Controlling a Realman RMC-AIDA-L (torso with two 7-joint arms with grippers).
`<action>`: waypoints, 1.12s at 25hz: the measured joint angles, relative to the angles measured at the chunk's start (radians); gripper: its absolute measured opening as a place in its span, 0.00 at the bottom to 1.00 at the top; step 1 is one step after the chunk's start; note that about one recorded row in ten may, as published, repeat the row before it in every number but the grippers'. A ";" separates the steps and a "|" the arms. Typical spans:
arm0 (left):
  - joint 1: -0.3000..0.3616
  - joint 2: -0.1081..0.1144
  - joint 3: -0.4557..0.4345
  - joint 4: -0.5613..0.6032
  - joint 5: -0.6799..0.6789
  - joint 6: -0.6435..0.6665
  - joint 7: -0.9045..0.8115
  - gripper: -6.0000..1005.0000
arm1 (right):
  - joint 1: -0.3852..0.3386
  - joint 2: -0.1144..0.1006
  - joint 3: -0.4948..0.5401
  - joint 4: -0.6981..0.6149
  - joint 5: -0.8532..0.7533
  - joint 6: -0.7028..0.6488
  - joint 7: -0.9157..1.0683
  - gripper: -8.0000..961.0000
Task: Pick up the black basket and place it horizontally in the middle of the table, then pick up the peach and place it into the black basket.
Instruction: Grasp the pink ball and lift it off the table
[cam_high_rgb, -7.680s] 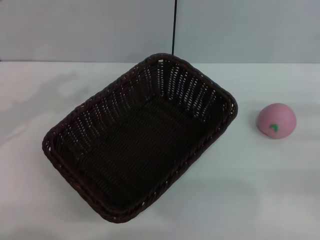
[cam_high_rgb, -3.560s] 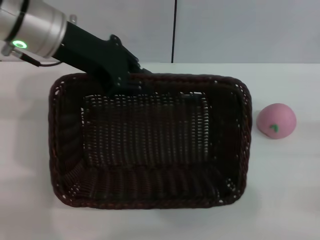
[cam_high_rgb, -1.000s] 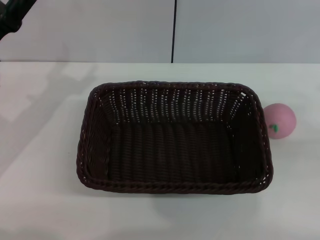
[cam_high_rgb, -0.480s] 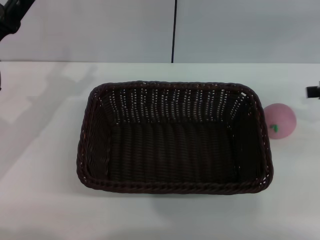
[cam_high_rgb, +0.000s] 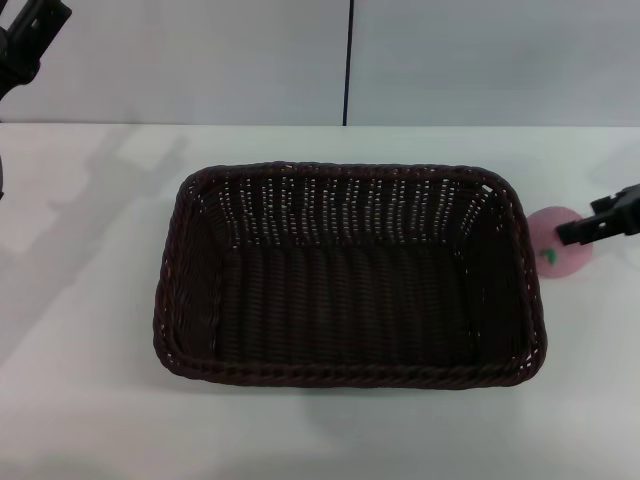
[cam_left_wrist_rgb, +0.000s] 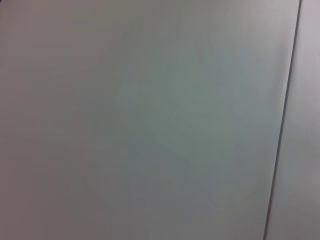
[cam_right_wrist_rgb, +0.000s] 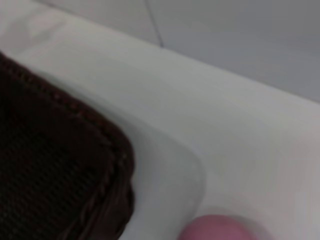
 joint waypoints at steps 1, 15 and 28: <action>0.000 0.000 0.000 -0.002 0.000 0.000 0.000 0.83 | 0.002 0.004 -0.015 0.005 -0.001 0.008 0.000 0.77; 0.004 0.003 -0.003 -0.012 -0.003 0.023 -0.004 0.83 | 0.008 0.026 -0.097 0.047 -0.015 0.061 0.013 0.68; 0.006 0.004 -0.023 -0.025 -0.002 0.017 -0.004 0.83 | -0.039 0.033 -0.004 -0.011 0.041 0.064 0.013 0.37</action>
